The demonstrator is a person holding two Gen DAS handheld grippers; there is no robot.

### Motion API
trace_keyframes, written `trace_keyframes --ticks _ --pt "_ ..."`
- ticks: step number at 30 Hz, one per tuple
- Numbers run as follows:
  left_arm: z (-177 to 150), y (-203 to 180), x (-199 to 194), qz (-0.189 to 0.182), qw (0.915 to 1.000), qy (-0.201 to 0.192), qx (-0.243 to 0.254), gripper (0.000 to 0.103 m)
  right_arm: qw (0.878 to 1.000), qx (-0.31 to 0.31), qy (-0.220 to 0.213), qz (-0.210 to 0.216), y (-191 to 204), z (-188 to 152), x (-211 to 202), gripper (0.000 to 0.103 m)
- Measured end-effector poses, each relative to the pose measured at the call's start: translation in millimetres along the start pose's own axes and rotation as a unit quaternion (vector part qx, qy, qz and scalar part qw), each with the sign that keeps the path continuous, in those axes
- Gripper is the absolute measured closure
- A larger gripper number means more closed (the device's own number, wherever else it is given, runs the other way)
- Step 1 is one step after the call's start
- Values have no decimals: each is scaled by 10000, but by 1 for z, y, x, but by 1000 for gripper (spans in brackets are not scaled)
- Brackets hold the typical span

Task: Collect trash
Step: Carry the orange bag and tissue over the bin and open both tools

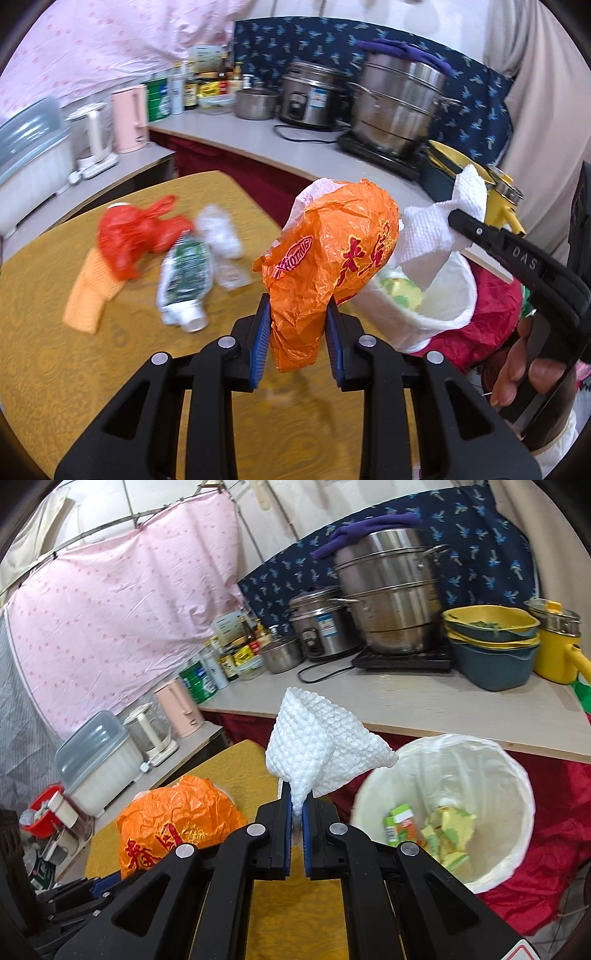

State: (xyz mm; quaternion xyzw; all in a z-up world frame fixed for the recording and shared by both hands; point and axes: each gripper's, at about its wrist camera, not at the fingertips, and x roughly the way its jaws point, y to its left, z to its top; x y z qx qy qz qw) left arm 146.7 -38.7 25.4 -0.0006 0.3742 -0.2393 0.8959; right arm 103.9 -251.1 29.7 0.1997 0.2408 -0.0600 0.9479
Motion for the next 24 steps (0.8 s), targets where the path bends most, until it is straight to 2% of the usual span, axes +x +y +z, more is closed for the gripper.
trace_keyframes --ticks 11,24 --pt "18 -83 48 -296 9984 158 460 77 9979 482 -89 -416 -84 5 -9 98" --pt "24 -133 104 -385 9954 487 736 77 9941 845 -49 -681 -144 -2 -5 98"
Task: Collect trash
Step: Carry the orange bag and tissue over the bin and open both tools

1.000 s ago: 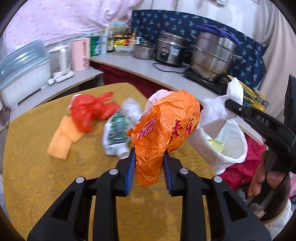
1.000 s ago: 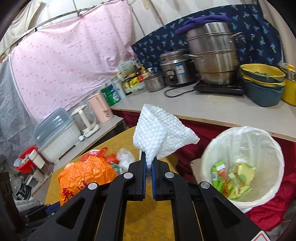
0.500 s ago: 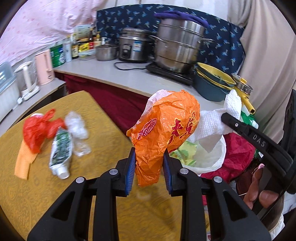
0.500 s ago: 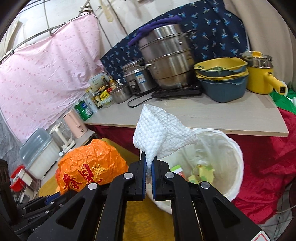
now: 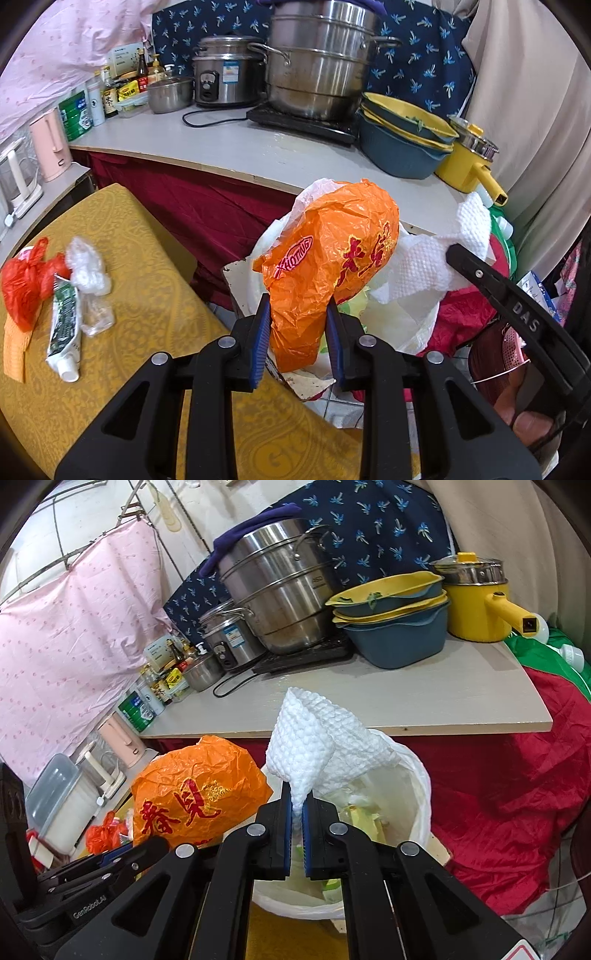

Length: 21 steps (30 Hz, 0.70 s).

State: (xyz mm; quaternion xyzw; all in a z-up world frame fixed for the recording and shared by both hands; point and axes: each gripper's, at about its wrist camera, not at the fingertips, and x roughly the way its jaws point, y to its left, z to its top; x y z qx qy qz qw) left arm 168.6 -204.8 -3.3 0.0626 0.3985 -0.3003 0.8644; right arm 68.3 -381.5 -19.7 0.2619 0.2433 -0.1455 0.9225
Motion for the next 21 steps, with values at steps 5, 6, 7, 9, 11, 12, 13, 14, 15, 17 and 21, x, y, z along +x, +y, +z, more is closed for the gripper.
trace_keyframes --ticks 5,6,7,9,11,12,13,14,15,17,21 --pt "10 -10 20 -24 10000 81 20 72 9999 102 62 -54 -14 -2 9 98" --pt "12 -12 23 -12 10000 76 23 71 9999 113 77 -57 -16 -2 10 98" --pt "13 -13 26 -2 10000 63 31 71 9999 124 92 -63 -18 -3 12 98" --pt "17 -16 33 28 10000 43 40 71 9998 134 117 -64 -19 -4 15 98" --pt "21 -16 38 21 10000 51 -7 69 9998 122 139 -57 -19 -4 18 98" --pt "23 -15 40 20 10000 46 -28 68 9998 116 147 -50 -18 -3 20 98" --pt "24 -14 41 29 10000 35 -57 63 9998 111 149 -45 -18 -2 21 98" --pt "26 -12 41 45 9999 7 -100 57 9998 109 149 -38 -18 -2 22 98" --pt "27 -10 41 67 9999 -27 -146 54 9998 107 158 -24 -17 -1 24 98" --pt "28 -5 37 159 9995 -143 -219 43 9998 102 171 -5 -16 0 26 92" --pt "31 2 32 269 9990 -246 -269 35 9998 105 147 33 -11 2 29 83"
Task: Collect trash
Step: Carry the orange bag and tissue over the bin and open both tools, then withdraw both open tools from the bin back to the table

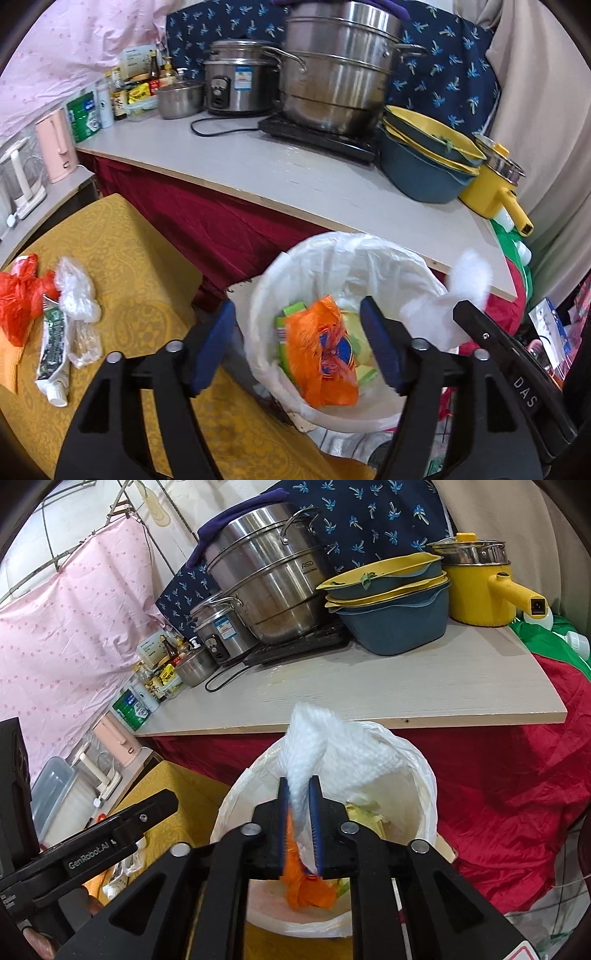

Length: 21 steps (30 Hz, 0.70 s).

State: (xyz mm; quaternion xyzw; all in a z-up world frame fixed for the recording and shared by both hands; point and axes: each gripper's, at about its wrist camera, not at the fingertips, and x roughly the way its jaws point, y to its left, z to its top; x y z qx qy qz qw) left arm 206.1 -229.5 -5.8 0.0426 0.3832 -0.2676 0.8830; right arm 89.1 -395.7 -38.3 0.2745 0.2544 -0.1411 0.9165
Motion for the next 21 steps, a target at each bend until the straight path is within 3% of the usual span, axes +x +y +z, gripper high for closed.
trace_keyframes --ticks 1,4,21 --pt "0 3 -2 6 10000 -20 -31 34 10000 1 -35 -2 2 1 0 75" --pt "2 9 -5 28 10000 -42 -79 33 9999 -25 -125 -1 8 2 -2 66" --pt "-8 55 -47 358 9987 -258 -259 31 9995 -250 -153 123 54 -5 -14 45"
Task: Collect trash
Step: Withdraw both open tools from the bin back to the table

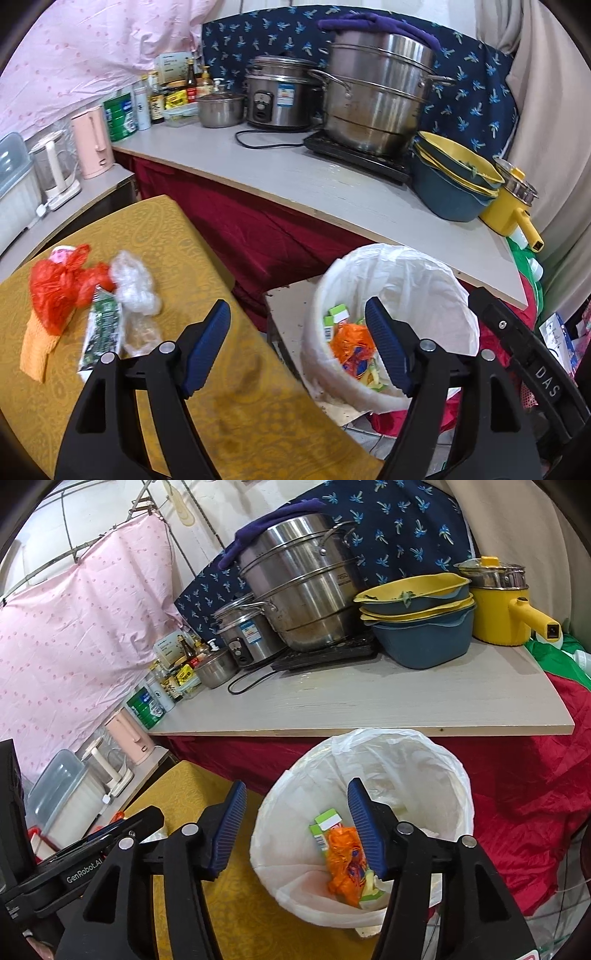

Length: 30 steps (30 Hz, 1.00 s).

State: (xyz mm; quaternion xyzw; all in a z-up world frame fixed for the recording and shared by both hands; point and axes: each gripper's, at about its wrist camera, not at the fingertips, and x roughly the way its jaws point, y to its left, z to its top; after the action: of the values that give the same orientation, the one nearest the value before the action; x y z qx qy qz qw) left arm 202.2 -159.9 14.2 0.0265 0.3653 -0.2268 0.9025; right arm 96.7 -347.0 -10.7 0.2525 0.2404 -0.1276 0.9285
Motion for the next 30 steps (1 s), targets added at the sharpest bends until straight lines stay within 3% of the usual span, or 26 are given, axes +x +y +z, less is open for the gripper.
trace_keyframes --ticks 4,8,30 --pt "-3 21 -13 159 9998 -66 -76 31 9999 -126 -15 108 21 -3 -4 42" --pt "-7 42 -26 276 9994 -151 -174 23 9993 -288 32 241 47 -9 -5 42" --pt "-35 172 -91 1027 9900 -399 -885 21 9894 -1115 418 829 176 -55 1 39"
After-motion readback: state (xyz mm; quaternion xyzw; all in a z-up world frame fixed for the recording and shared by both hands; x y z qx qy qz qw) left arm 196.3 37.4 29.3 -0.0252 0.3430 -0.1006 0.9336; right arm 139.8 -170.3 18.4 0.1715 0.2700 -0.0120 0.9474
